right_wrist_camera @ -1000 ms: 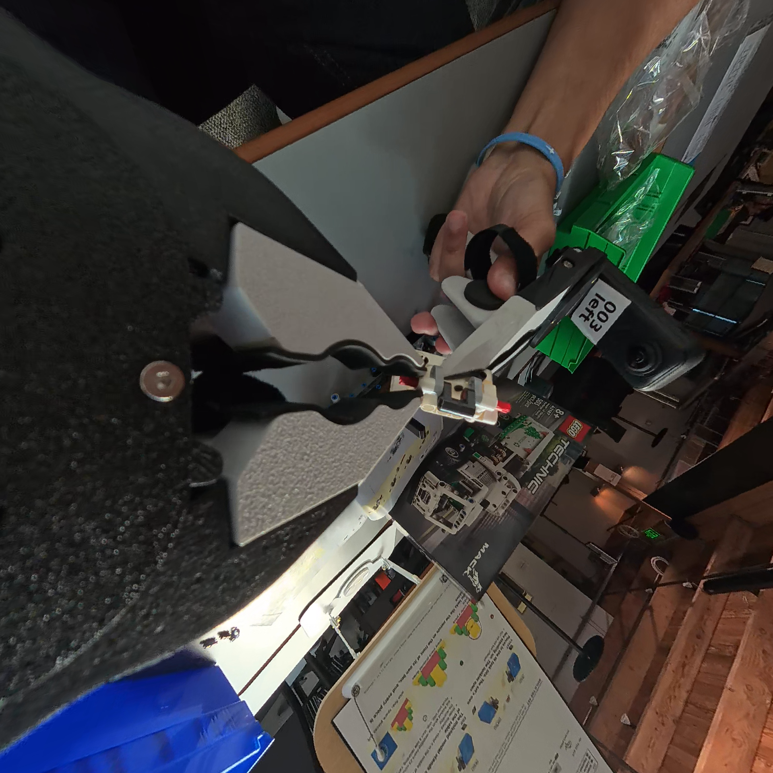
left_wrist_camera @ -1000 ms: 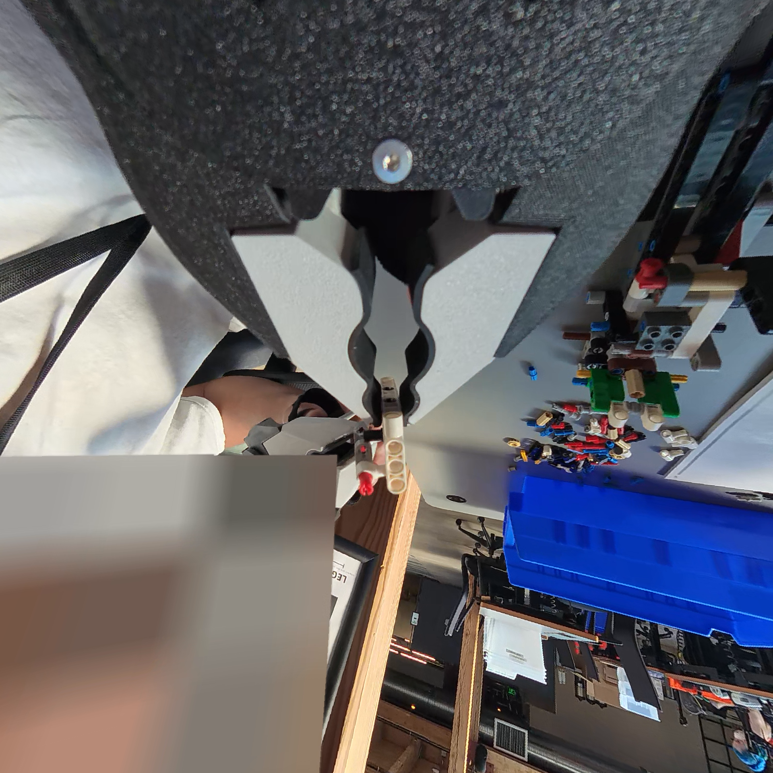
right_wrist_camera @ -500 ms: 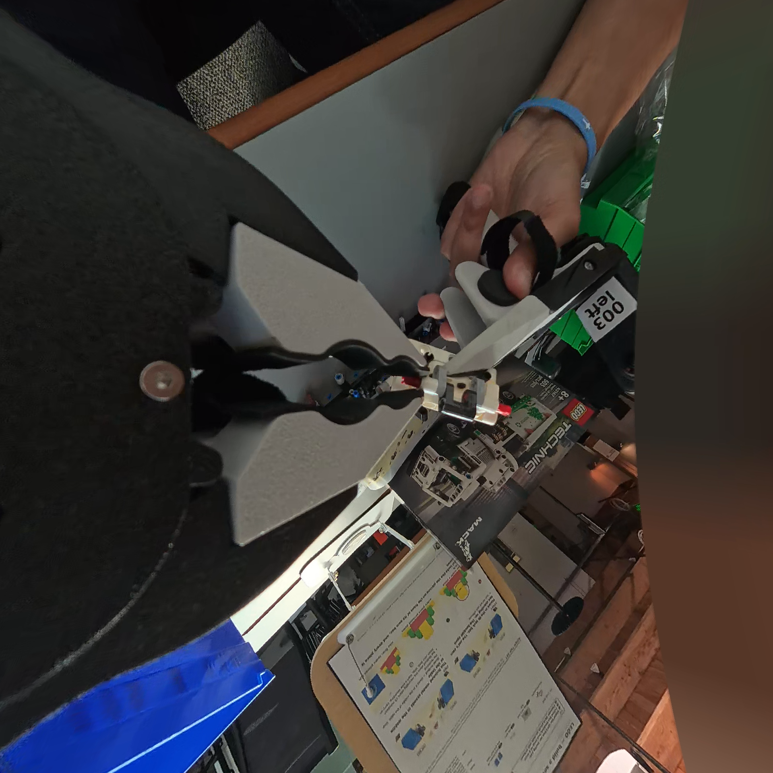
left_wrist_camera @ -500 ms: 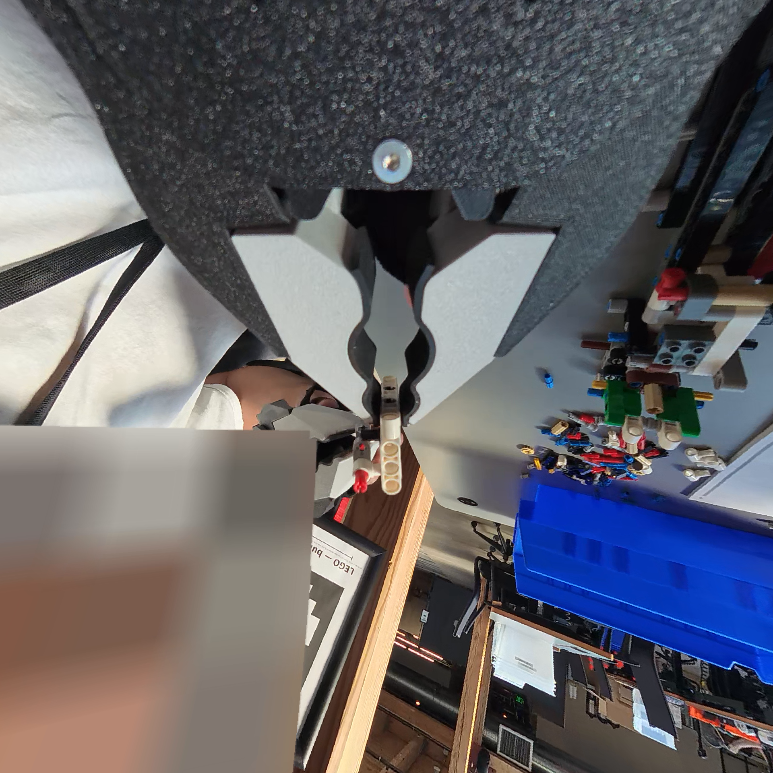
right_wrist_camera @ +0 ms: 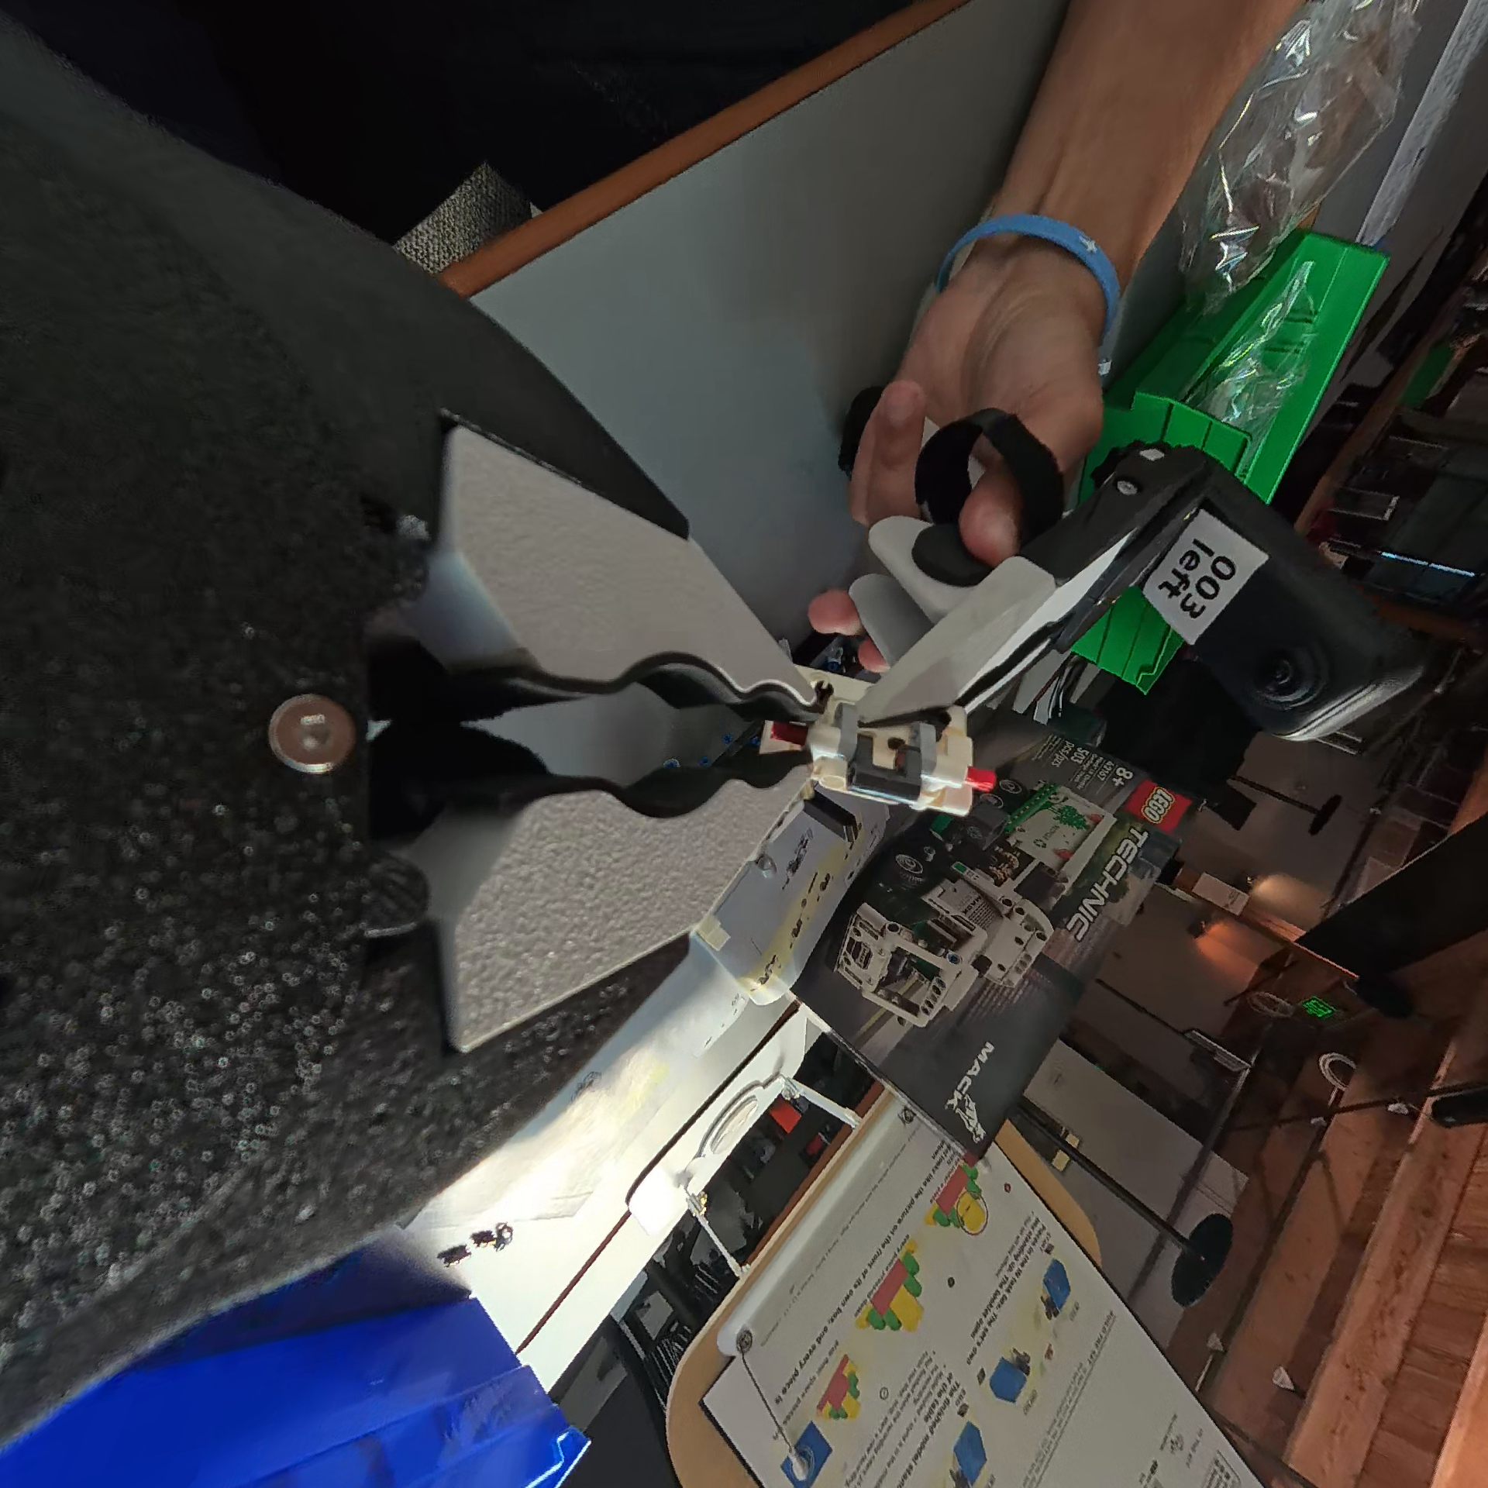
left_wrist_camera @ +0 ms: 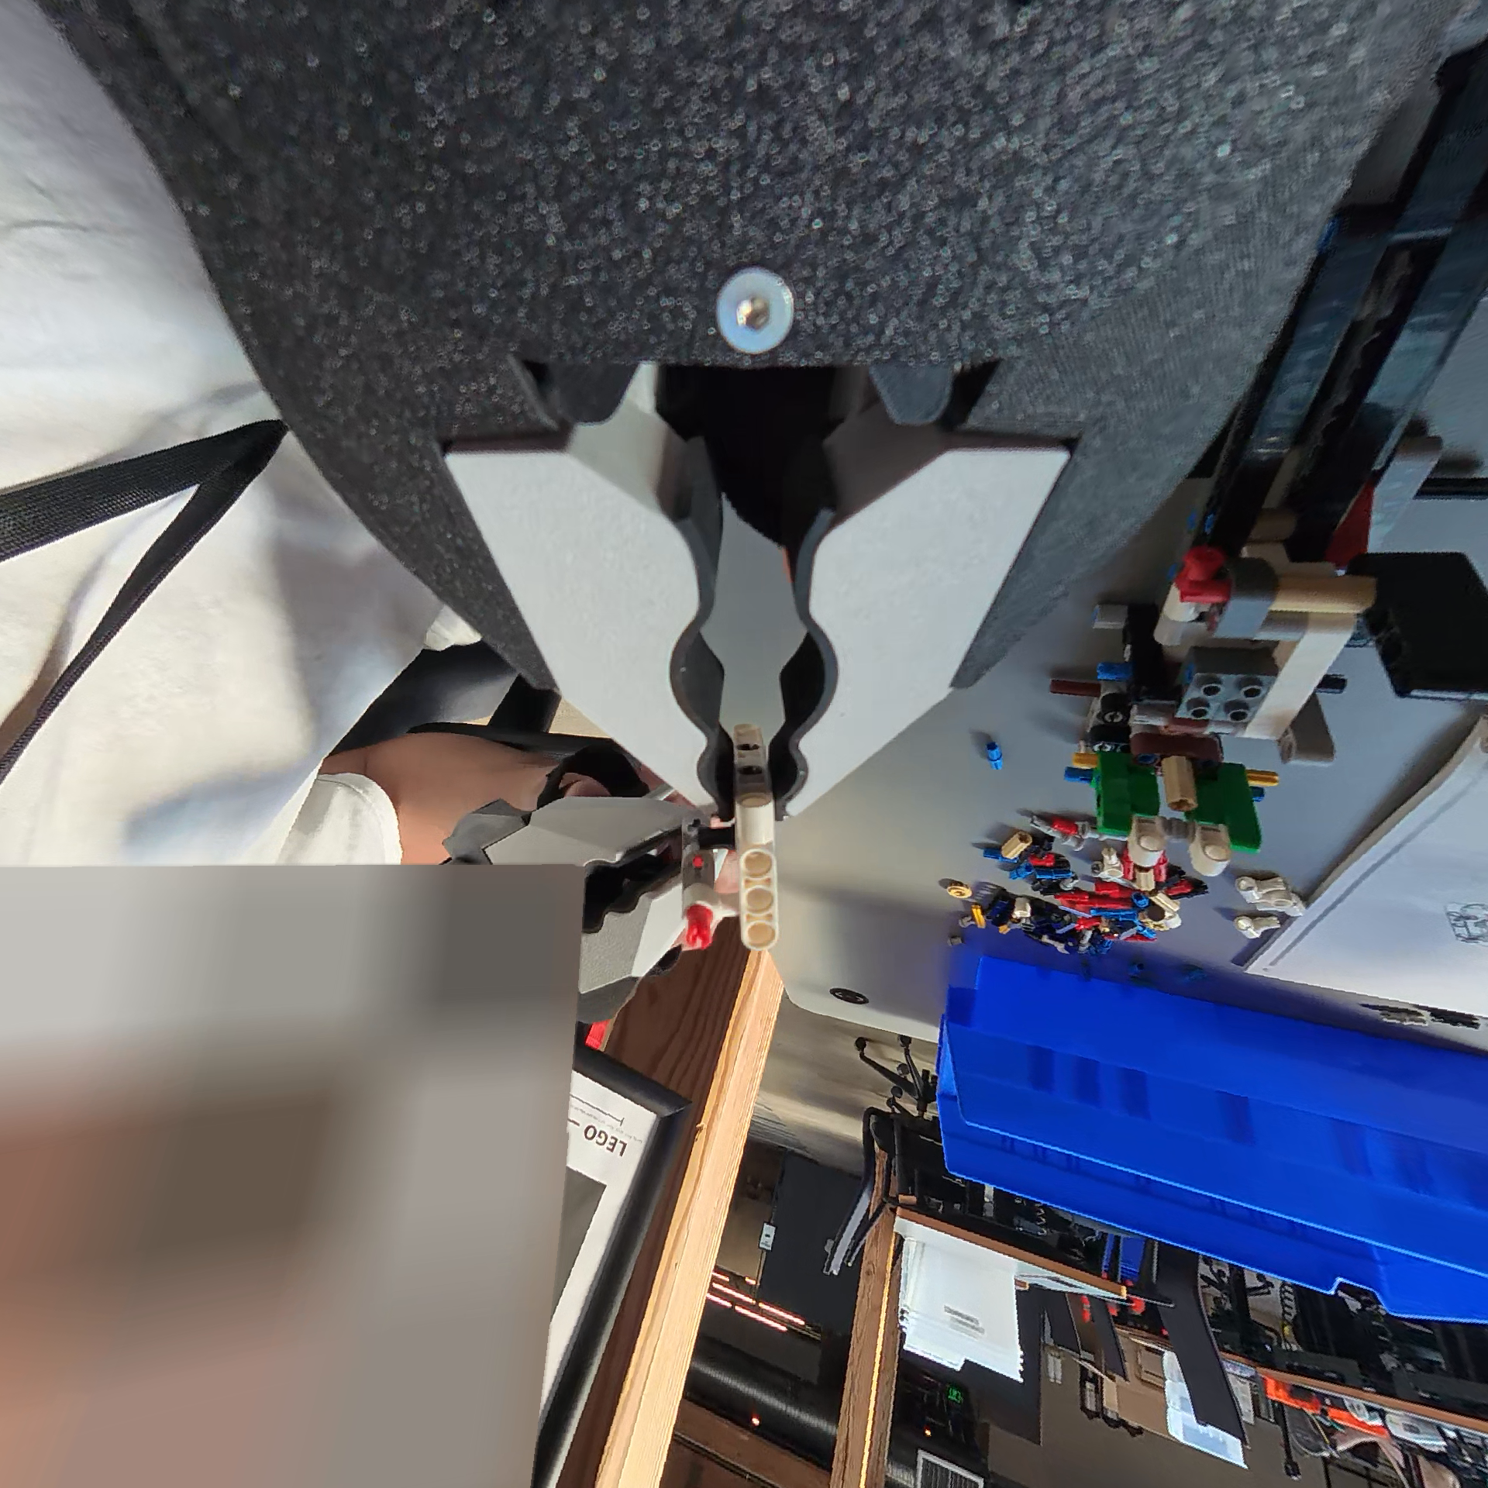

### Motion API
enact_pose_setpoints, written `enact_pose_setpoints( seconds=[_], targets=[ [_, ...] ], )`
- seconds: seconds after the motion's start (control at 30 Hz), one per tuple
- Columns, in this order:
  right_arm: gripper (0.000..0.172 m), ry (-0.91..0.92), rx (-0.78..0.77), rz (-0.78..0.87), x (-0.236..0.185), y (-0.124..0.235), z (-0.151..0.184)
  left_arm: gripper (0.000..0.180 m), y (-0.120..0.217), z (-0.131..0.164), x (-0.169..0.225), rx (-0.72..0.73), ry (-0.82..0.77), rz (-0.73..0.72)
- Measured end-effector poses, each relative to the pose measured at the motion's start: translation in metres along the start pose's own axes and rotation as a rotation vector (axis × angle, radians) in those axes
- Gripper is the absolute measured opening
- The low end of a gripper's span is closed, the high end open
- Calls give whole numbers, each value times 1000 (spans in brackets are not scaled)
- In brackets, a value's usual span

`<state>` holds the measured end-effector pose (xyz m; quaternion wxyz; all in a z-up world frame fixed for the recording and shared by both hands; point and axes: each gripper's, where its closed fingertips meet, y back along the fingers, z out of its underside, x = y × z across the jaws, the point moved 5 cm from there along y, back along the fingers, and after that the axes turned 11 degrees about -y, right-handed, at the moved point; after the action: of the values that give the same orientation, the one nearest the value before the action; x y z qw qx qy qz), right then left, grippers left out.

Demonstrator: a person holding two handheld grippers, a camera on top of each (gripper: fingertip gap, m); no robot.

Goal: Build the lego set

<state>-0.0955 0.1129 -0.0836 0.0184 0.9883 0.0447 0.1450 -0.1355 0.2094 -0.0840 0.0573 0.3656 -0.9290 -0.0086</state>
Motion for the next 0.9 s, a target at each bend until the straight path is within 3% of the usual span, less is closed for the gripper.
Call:
enact_pose_setpoints(
  seconds=[0.03, 0.23, 0.37, 0.5, 0.67, 0.9],
  targets=[
    [7, -23, -1, -8, 1, 0, 1, 6, 0, 0, 0, 0, -7, -6],
    [40, -375, -23, -254, 15, 4, 9, 6, -2, 6, 4, -88, -103, 4],
    [46, -455, -163, -478, 8, 1, 21, 6, -10, 17, 14, -202, -223, 20],
    [41, -429, -279, -552, -1, 2, 30, 6, -11, 17, 20, -201, -238, 59],
    [27, -418, -301, -599, -9, 5, 31, 5, -12, 18, 27, -204, -251, 114],
    [23, -453, -348, -648, -17, 2, 32, 5, -13, 21, 29, -226, -244, 146]
  ],
)
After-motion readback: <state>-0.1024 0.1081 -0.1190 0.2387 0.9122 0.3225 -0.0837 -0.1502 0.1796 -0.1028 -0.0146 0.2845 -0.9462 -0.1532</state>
